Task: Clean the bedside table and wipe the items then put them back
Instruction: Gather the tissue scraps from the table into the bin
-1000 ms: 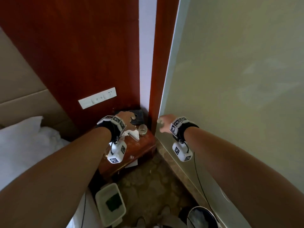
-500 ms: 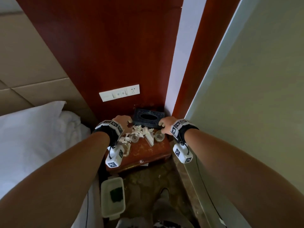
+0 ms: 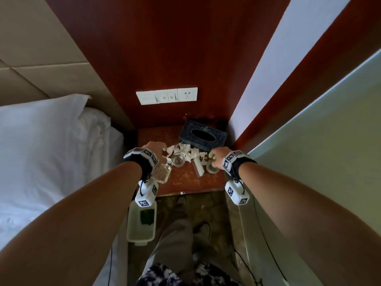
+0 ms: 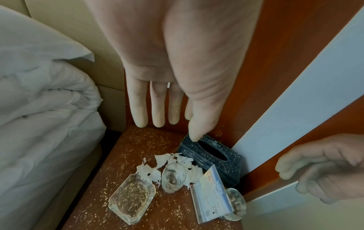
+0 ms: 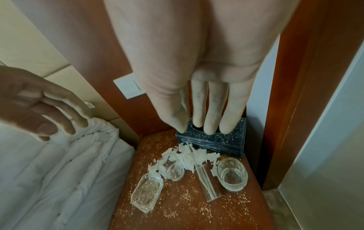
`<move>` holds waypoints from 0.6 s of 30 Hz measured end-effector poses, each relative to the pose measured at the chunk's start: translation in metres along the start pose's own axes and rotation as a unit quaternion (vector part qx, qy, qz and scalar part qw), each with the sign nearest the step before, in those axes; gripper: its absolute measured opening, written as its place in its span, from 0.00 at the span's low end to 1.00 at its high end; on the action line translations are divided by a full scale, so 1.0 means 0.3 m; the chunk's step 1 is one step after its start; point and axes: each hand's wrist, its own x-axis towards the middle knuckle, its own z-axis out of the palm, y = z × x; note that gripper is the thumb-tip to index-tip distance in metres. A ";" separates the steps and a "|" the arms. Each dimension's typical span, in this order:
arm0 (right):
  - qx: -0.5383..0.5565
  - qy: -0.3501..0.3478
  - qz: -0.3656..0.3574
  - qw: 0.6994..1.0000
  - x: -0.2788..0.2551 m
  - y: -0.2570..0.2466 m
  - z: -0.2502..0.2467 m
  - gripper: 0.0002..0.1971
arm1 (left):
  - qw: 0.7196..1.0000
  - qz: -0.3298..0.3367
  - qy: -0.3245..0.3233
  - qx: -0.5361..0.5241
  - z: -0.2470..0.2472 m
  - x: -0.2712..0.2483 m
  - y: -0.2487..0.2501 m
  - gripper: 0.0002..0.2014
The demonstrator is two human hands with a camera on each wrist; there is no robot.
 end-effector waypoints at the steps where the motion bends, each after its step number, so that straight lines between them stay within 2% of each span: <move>1: 0.002 -0.006 0.004 1.000 0.040 0.002 0.007 0.20 | 1.000 0.001 -0.008 0.005 0.009 0.039 -0.009 0.26; 6: 0.006 -0.023 0.030 0.999 0.211 -0.005 0.028 0.22 | 0.999 -0.008 -0.034 0.008 0.076 0.239 -0.059 0.21; 12: 0.008 -0.052 0.042 0.998 0.413 0.006 0.062 0.25 | 0.997 -0.043 -0.060 -0.010 0.148 0.448 -0.139 0.28; 18: -0.002 -0.054 0.050 0.997 0.563 0.039 0.139 0.24 | 0.995 -0.057 -0.084 0.017 0.265 0.602 -0.177 0.34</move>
